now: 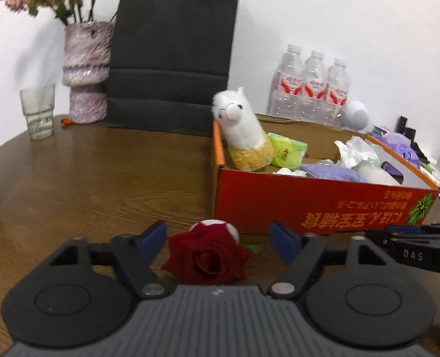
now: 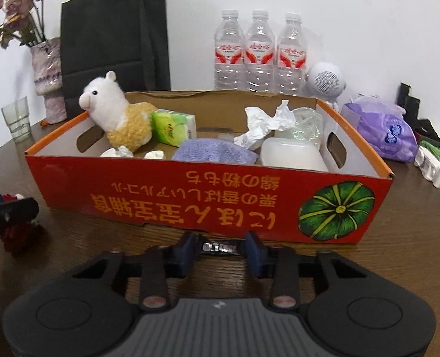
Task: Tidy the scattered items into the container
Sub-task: 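Grasp the red rose with the left tool while the right tool grasps the black hair tie, then lift the rose and hair tie and carry both over the box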
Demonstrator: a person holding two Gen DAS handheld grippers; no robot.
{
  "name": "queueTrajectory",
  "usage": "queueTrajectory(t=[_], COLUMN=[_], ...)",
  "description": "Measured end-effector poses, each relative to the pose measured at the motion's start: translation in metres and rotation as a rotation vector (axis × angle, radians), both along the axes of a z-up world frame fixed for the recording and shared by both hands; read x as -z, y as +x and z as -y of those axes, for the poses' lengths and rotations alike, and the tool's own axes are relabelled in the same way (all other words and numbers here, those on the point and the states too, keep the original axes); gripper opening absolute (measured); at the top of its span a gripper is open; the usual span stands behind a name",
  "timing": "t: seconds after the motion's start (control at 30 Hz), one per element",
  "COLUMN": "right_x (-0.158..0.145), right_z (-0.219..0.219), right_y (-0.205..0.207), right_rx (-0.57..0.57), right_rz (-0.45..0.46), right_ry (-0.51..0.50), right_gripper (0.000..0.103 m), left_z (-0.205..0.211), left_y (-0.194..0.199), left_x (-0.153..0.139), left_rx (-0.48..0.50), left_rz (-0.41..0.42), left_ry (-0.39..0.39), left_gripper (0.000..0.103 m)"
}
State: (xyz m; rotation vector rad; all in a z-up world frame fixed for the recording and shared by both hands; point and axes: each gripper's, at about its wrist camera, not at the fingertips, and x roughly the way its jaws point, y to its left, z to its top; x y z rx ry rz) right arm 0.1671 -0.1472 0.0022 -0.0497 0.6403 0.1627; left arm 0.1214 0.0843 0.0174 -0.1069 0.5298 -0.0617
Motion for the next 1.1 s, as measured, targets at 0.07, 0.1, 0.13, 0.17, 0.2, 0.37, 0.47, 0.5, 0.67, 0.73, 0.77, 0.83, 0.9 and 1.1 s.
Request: queueTrajectory(t=[0.07,0.1,0.13,0.17,0.2,0.37,0.47,0.5,0.67,0.73,0.77,0.83,0.9,1.1], right_x=[0.0,0.0,-0.001,-0.001,-0.002,-0.006,-0.013,-0.015,-0.028,-0.034,-0.036,-0.039,-0.041,-0.034], right_z=[0.0,0.0,0.0,0.0,0.0,0.003,0.011,0.014,0.031,0.036,0.038,0.04,0.043,0.055], right_y=[-0.002,-0.002,-0.003,-0.004,-0.006,-0.016,-0.042,-0.054,-0.129,-0.162,-0.178,-0.208,-0.237,-0.314], right_rx=[-0.006,-0.009,-0.012,-0.016,-0.021,-0.054,-0.064,-0.06,-0.055,-0.055,-0.058,-0.057,-0.053,-0.031], right_rz=[0.002,0.001,-0.002,-0.004,-0.006,-0.025,-0.01,-0.005,0.052,0.081,0.101,0.158,0.218,0.306], right_ry=[-0.01,-0.014,-0.017,-0.02,-0.021,-0.016,-0.005,-0.009,0.025,0.037,0.039,0.021,0.0,0.096], right_gripper=[0.03,0.028,0.026,0.026,0.025,0.02,0.02,0.02,0.02,0.02,0.02,0.02,0.02,0.02], left_z=[-0.003,-0.004,-0.004,-0.003,-0.002,0.007,0.015,0.019,0.039,0.05,0.055,0.065,0.072,0.094], left_y=[0.003,0.003,0.003,0.002,0.0,-0.017,-0.06,-0.077,-0.155,-0.188,-0.202,-0.231,-0.256,-0.323], left_x=[0.002,0.003,0.003,0.002,0.002,-0.002,-0.016,-0.019,-0.027,-0.026,-0.025,-0.025,-0.026,-0.019], left_rx=[-0.008,-0.008,-0.008,-0.005,0.002,0.007,0.055,0.064,0.025,-0.019,-0.039,-0.055,-0.056,-0.071], left_rz=[-0.032,-0.039,-0.038,-0.035,-0.034,0.004,0.078,0.102,0.15,0.189,0.207,0.244,0.288,0.398], left_ry=[-0.013,-0.018,-0.017,-0.011,-0.003,0.029,-0.008,-0.018,-0.069,-0.052,-0.034,0.007,0.028,0.131], left_gripper=[0.054,0.053,0.052,0.052,0.051,0.049,0.049,0.049,0.049,0.049,0.049,0.049,0.049,0.049])
